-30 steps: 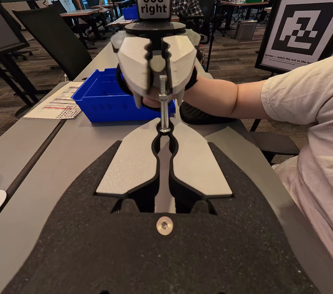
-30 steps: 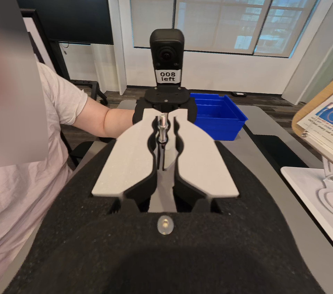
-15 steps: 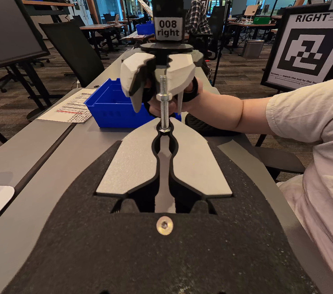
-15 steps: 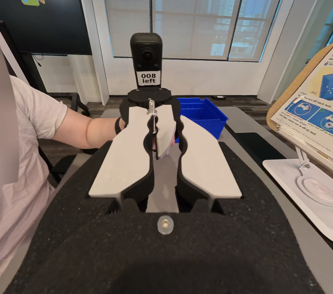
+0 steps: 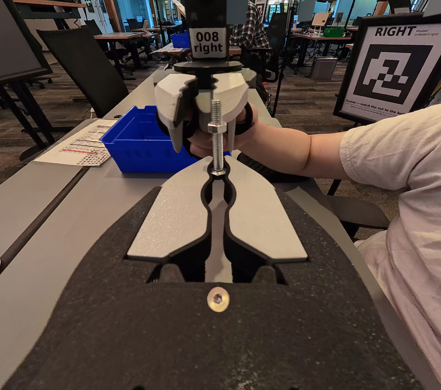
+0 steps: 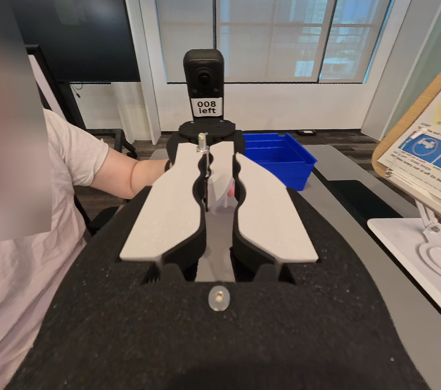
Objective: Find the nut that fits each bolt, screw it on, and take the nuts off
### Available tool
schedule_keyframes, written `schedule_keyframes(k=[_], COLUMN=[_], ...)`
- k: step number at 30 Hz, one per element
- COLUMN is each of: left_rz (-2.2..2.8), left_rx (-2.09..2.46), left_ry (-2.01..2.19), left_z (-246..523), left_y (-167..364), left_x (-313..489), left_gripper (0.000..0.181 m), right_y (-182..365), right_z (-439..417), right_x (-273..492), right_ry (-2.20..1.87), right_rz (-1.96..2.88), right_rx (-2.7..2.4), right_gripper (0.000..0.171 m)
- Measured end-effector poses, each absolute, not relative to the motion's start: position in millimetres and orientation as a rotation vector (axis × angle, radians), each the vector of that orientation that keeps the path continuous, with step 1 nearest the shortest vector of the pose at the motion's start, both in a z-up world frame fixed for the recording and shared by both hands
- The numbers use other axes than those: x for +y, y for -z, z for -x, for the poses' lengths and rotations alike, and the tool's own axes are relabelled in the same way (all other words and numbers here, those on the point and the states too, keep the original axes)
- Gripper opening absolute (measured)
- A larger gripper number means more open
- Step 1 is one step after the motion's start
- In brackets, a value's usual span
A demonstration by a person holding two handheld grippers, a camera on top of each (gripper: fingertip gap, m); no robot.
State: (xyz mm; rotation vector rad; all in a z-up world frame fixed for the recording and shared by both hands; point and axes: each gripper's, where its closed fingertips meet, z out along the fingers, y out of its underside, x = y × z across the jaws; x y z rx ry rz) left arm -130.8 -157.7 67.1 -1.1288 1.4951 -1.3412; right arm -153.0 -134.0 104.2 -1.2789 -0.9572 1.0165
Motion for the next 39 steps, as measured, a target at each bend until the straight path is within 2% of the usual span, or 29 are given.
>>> schedule_keyframes(k=[12, 16, 19, 39], left_rz=[1.119, 1.117, 1.111, 1.119], left_rx=[1.518, 1.52, 1.539, 1.563], left_ry=[1.346, 1.347, 1.334, 1.289], left_z=[131, 131, 131, 130], left_y=[-67, -67, -65, -61], left_x=[-163, -163, -165, -165], left_gripper=[0.003, 0.003, 0.003, 0.003], right_y=[-100, -97, -99, -97], right_z=[158, 164, 167, 165], right_x=[-139, -144, -150, -149], right_ry=[-1.068, -1.075, -1.017, -0.933], right_rz=[1.279, 1.273, 1.23, 1.258], right_rx=[-1.001, -1.032, -1.072, -1.108], right_gripper=[0.026, 0.021, 0.01, 0.014])
